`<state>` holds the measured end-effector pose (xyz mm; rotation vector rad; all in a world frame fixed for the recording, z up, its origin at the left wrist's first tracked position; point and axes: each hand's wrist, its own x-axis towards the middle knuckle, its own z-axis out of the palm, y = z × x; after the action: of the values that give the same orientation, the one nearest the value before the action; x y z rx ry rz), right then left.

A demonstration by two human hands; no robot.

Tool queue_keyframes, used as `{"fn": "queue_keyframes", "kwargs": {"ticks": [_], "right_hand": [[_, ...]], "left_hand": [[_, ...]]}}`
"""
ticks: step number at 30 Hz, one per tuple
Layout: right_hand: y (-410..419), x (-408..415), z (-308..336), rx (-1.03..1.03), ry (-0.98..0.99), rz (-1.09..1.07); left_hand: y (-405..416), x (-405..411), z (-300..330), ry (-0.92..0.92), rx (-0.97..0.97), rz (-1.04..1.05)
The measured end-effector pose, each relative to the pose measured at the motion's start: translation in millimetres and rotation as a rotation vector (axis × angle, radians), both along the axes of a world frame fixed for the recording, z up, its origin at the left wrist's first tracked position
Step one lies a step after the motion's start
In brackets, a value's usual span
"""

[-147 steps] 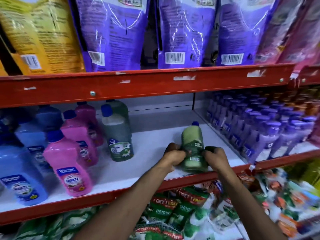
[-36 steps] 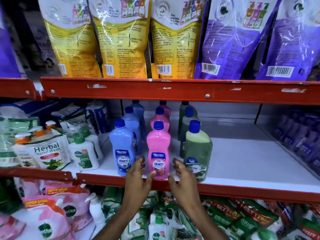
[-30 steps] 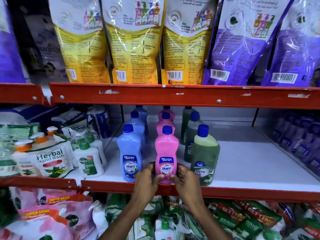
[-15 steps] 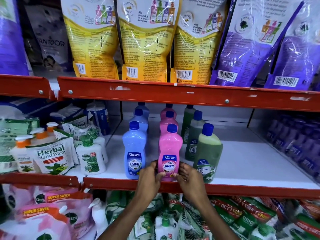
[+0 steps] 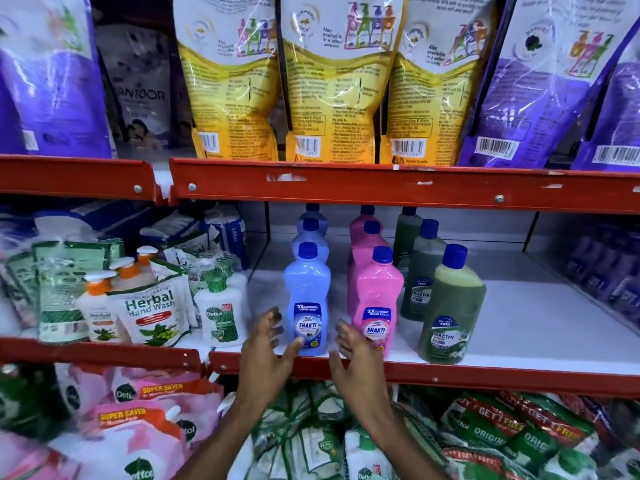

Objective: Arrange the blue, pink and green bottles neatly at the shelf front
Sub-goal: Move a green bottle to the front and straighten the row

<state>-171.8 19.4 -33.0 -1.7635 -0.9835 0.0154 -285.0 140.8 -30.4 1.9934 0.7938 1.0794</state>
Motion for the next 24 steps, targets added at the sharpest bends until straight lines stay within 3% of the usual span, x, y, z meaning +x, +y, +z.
{"fn": "queue_keyframes", "kwargs": {"ticks": [5,24], "right_hand": [[20,3,11,-0.106,0.004,0.044],[16,-1,13,-0.084,0.096,-0.023]], "left_hand": [[22,6,3,0.161,0.050,-0.157],[25,5,-3,0.116,0.020,-0.165]]}}
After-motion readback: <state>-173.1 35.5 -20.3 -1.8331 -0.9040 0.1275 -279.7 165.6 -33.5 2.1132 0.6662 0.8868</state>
